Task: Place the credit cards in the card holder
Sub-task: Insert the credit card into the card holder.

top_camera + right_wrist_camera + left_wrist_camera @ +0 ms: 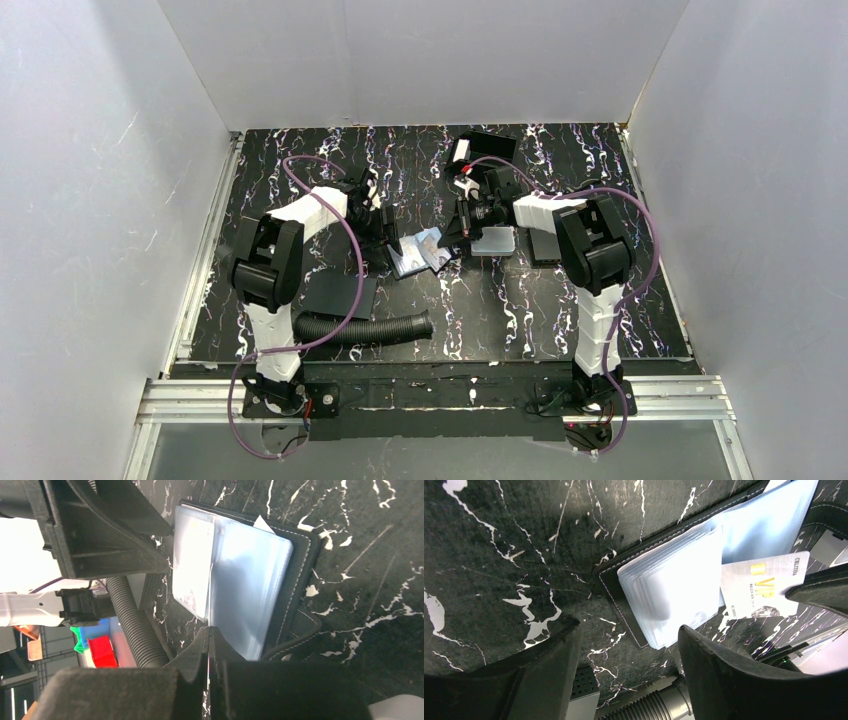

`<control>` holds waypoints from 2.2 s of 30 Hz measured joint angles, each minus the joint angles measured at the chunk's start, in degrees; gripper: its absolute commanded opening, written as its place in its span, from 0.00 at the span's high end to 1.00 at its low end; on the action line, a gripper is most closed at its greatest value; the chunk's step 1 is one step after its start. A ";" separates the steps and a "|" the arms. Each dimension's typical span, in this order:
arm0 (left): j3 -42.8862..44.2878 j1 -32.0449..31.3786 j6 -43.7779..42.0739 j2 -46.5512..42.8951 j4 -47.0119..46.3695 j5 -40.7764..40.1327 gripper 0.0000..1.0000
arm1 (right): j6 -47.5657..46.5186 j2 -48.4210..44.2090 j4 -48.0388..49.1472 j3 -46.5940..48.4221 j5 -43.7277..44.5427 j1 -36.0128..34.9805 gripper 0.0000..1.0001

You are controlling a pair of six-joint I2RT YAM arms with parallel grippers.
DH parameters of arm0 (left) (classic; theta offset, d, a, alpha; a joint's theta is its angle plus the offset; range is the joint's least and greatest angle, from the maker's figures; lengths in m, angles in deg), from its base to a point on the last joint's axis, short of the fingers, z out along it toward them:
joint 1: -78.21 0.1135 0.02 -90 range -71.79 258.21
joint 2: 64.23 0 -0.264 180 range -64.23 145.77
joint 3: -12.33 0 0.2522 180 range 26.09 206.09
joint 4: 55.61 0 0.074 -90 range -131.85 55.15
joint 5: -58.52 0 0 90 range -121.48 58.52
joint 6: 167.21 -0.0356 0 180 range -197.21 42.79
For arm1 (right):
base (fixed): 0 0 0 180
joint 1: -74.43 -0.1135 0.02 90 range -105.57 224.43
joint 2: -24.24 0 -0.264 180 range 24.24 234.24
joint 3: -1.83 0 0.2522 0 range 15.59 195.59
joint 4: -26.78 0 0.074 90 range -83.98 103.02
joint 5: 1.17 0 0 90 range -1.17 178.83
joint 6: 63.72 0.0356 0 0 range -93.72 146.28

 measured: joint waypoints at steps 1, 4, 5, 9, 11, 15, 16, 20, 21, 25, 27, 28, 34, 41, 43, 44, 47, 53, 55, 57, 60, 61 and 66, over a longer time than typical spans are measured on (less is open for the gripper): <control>0.04 0.00 0.10 0.11 -0.33 0.01 0.39 | 0.51 0.01 1.10 -0.31 -0.42 -0.06 0.99; 0.11 0.02 0.27 0.41 -0.85 0.01 0.37 | 1.63 0.01 3.19 -1.36 -1.03 -0.13 0.99; 0.11 0.00 0.27 0.44 -0.88 0.02 0.36 | 1.89 0.01 3.59 -1.70 -1.17 -0.17 0.99; 0.26 0.01 0.37 0.57 -0.89 0.28 0.36 | 2.85 0.04 5.34 -2.56 -2.05 -0.51 0.99; 0.34 0.02 0.43 0.65 -0.83 0.30 0.42 | 3.52 0.04 6.03 -2.88 -2.39 -0.80 0.99; 0.77 0.00 0.42 1.24 -0.92 0.16 0.56 | 4.03 0.04 7.31 -3.49 -2.86 -1.01 0.99; 0.84 0.02 0.36 1.39 -0.91 -0.08 0.59 | 4.11 0.04 7.42 -3.65 -2.90 -1.08 0.99; 0.98 0.10 0.15 1.76 -0.53 -1.39 0.66 | 4.57 0.01 7.80 -4.02 -2.90 -1.10 0.99; 0.98 0.13 0.07 1.81 -0.53 -1.45 0.68 | 4.70 0.01 7.94 -4.14 -2.90 -1.08 0.99; 1.30 0.21 -0.29 1.98 -0.86 -1.49 0.71 | 5.16 0.01 8.45 -4.48 -2.92 -0.86 0.99; 1.39 0.23 -0.46 2.07 -0.99 -1.48 0.72 | 5.43 0.01 8.91 -4.49 -3.06 -0.80 0.99; 1.40 0.25 -0.51 2.10 -1.00 -1.47 0.72 | 5.59 0.01 9.17 -4.49 -3.14 -0.76 0.99; 1.45 0.28 -0.78 2.11 -1.29 -1.47 0.72 | 7.29 0.01 11.54 -4.73 -3.60 -0.76 0.99; 1.46 0.31 -0.80 2.10 -1.54 -1.45 0.72 | 8.97 0.48 12.49 -5.55 -3.64 -0.77 0.99; 1.46 0.32 -0.79 2.09 -1.54 -1.44 0.72 | 9.45 0.70 12.49 -5.56 -3.45 -0.75 0.99; 1.45 0.33 -0.78 2.08 -1.56 -1.42 0.72 | 9.66 0.80 12.49 -5.56 -3.34 -0.75 0.99; 1.31 0.33 -0.72 2.03 -1.71 -1.38 0.72 | 11.21 1.12 13.13 -5.98 -2.99 -0.69 0.99; 0.93 0.39 -0.60 1.86 -2.19 -1.17 0.73 | 18.28 2.15 18.58 -8.27 -3.32 -0.39 0.99; 0.90 0.39 -0.59 1.86 -2.23 -1.14 0.73 | 20.17 2.38 20.05 -8.36 -3.18 -0.37 0.99; 0.80 0.39 -0.60 1.78 -2.34 -1.13 0.73 | 21.55 2.55 21.05 -8.42 -2.85 -0.34 0.99; 0.56 0.39 -0.60 1.63 -2.58 -1.13 0.73 | 22.64 2.55 21.78 -8.61 -2.19 -0.33 0.99; 0.54 0.39 -0.60 1.60 -2.64 -1.14 0.73 | 22.79 2.55 21.76 -8.61 -2.04 -0.33 0.99; 0.50 0.39 -0.59 1.60 -2.68 -1.13 0.73 | 21.00 2.12 19.51 -8.51 -1.14 -0.33 0.99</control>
